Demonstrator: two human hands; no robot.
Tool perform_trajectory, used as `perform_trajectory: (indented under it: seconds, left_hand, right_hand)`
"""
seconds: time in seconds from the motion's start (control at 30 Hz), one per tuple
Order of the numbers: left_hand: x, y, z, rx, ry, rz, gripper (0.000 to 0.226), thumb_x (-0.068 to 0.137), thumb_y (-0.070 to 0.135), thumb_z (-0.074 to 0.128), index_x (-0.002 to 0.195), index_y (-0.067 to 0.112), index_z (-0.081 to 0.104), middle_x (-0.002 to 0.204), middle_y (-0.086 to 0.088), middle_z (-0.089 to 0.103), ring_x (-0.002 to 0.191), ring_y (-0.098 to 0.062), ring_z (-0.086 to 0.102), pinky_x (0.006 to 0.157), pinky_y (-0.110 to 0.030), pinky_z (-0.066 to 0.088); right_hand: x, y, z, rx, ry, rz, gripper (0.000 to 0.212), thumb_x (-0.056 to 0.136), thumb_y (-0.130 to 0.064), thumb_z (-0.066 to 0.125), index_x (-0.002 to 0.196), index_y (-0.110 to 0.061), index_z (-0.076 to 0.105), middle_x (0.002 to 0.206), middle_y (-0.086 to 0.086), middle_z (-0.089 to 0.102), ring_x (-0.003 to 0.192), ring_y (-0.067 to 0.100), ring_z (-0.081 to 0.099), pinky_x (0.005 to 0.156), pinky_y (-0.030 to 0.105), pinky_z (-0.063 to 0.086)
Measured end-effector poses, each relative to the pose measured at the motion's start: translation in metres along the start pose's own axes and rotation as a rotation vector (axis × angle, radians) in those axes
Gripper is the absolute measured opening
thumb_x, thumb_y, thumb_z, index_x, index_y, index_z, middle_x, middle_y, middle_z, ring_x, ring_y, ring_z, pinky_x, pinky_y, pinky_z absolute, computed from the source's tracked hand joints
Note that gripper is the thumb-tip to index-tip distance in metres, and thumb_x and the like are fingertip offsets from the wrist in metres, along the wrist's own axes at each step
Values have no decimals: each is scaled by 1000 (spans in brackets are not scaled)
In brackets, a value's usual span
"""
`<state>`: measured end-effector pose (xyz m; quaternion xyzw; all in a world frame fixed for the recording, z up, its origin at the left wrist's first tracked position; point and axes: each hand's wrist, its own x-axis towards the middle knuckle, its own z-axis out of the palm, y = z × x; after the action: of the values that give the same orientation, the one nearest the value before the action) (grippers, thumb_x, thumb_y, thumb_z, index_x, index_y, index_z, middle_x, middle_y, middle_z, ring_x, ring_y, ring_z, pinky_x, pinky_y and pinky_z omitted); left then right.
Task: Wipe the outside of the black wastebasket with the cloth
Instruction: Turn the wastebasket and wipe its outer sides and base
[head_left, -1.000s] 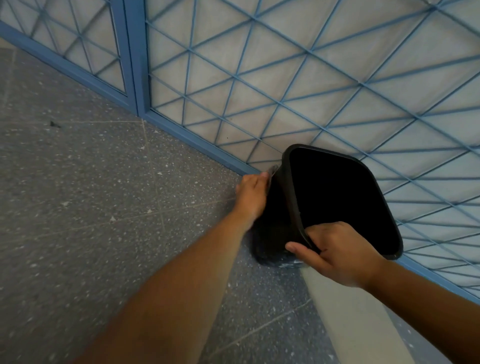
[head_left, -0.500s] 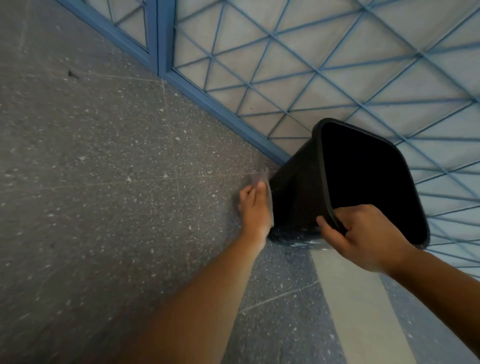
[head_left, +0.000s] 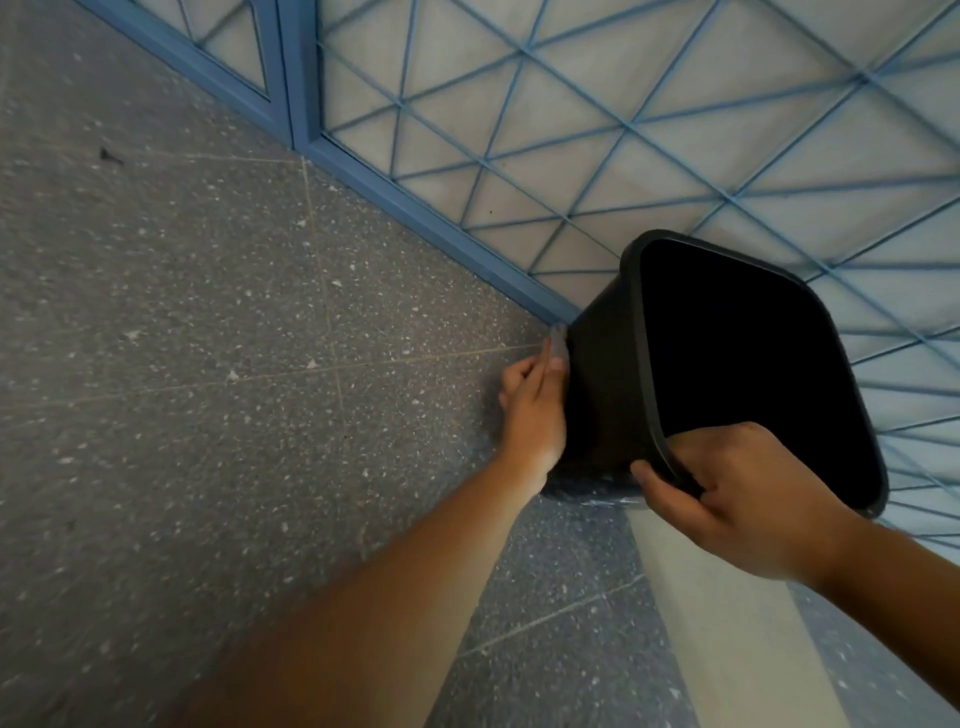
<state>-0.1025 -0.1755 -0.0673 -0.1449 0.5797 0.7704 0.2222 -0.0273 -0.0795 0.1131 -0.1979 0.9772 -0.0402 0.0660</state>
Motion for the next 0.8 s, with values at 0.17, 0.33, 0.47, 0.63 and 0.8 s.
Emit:
perform_trajectory:
  seconds: [0.17, 0.33, 0.47, 0.63, 0.8]
  left_hand:
    - [20, 17, 3, -42, -13, -92, 52, 107, 51, 45, 147, 20, 53, 148, -6, 45, 143, -27, 45, 123, -49, 36]
    - [26, 23, 9, 64, -64, 18, 51, 107, 51, 40, 139, 16, 58, 137, -5, 49, 139, -28, 45, 122, -45, 33]
    - [26, 25, 2, 49, -112, -54, 53, 107, 53, 40, 146, 21, 58, 151, -9, 48, 147, -31, 41, 123, -53, 32]
    - [12, 20, 4, 49, -80, 44, 49, 108, 50, 38, 147, 23, 53, 145, -5, 43, 140, -25, 44, 122, -46, 35]
    - [6, 17, -2, 19, -121, 87, 49, 108, 49, 39, 145, 20, 56, 140, 0, 48, 136, -18, 51, 117, -36, 41]
  right_hand:
    - [0, 1, -1, 1, -14, -4, 40, 88, -37, 50, 54, -27, 33, 44, -7, 30, 35, 9, 33, 40, 24, 28]
    - [-1, 1, -2, 7, -27, 16, 41, 87, -35, 51, 54, -32, 27, 44, -10, 24, 36, 7, 30, 43, 21, 25]
    - [-1, 0, -2, 18, -44, 16, 40, 86, -34, 52, 53, -32, 30, 45, -10, 27, 35, 8, 33, 41, 22, 27]
    - [-1, 0, -3, 15, -46, 27, 43, 86, -34, 52, 54, -35, 24, 44, -11, 25, 37, 6, 31, 45, 18, 23]
    - [-2, 0, -1, 36, -48, 48, 40, 87, -38, 50, 53, -32, 29, 44, -10, 28, 37, 7, 35, 44, 21, 28]
